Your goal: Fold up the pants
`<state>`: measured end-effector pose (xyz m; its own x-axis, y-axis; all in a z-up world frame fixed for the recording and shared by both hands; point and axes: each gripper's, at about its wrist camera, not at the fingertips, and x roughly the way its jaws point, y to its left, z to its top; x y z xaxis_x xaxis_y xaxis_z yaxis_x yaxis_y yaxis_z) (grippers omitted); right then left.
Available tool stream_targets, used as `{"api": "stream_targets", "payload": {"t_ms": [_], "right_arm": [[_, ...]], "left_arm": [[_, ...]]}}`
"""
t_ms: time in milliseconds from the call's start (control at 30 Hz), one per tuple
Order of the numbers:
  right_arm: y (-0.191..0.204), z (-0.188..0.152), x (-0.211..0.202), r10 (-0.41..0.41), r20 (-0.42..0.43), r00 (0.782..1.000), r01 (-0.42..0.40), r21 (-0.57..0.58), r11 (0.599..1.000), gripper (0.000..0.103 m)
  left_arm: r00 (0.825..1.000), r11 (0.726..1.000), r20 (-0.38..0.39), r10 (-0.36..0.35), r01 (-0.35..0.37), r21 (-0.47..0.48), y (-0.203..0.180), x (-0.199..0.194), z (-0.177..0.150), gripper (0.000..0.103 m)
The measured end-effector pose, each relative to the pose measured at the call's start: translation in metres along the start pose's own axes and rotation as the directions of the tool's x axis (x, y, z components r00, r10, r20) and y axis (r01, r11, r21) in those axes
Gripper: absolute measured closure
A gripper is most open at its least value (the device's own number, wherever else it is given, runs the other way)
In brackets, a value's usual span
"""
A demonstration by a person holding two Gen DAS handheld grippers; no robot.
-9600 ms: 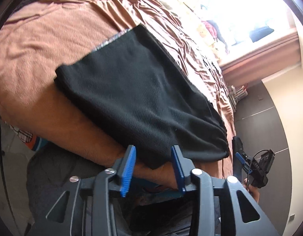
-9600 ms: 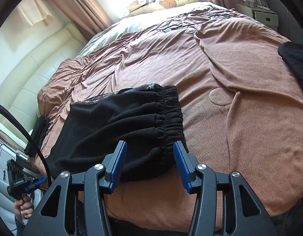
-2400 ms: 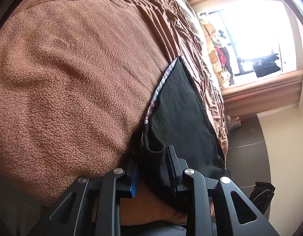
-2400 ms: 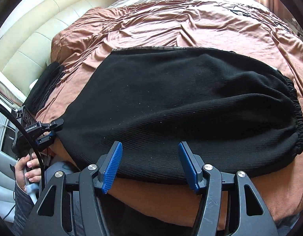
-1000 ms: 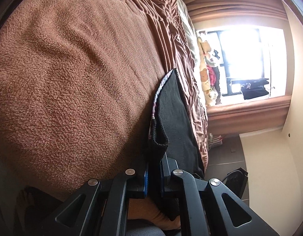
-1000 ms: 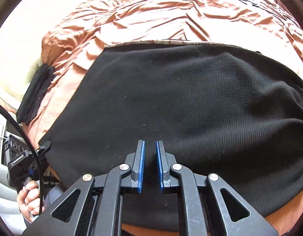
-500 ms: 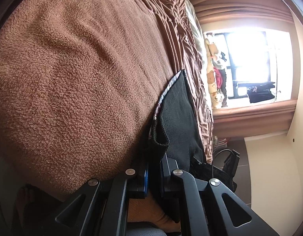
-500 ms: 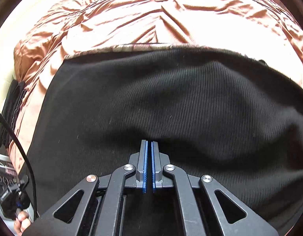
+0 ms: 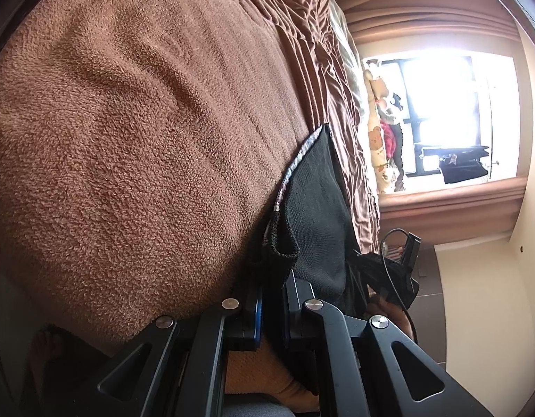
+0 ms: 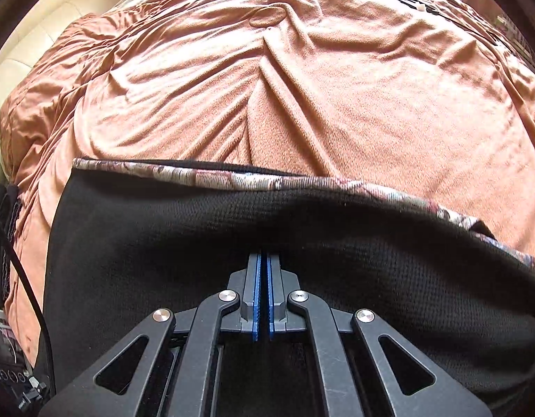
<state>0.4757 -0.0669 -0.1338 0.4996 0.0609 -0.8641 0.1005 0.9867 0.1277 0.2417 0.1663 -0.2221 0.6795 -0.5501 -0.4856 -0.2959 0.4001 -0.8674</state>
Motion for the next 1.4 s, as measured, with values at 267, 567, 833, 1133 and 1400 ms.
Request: {"api": "stream_targets", "payload": {"t_ms": [267, 567, 833, 1133, 1400], "right_arm": [[-0.001, 0.021, 0.005, -0.007, 0.004, 1.0, 0.007, -0.017, 1.0, 0.103], [-0.001, 0.001, -0.048, 0.058, 0.004, 0.998, -0.057, -0.048, 0.997, 0.103], [0.002, -0.058, -0.085, 0.132, -0.022, 0.991, -0.134, -0.083, 0.988, 0.103], [-0.009, -0.136, -0.101, 0.201, -0.047, 0.979, -0.204, -0.082, 0.975, 0.103], [-0.02, -0.176, -0.109, 0.248, -0.061, 0.967, -0.251, -0.048, 0.967, 0.103]], "left_arm": [[1.0, 1.0, 0.0, -0.002, 0.002, 0.003, -0.001, 0.0, -0.001, 0.094], [1.0, 1.0, 0.0, -0.02, 0.02, 0.012, -0.004, -0.001, 0.004, 0.094], [0.998, 0.997, 0.007, -0.055, 0.054, 0.057, -0.022, -0.004, 0.009, 0.095], [0.998, 0.994, 0.012, -0.064, 0.062, 0.091, -0.044, 0.0, 0.015, 0.095], [0.998, 0.991, 0.01, -0.066, 0.064, 0.117, -0.064, 0.008, 0.019, 0.095]]}}
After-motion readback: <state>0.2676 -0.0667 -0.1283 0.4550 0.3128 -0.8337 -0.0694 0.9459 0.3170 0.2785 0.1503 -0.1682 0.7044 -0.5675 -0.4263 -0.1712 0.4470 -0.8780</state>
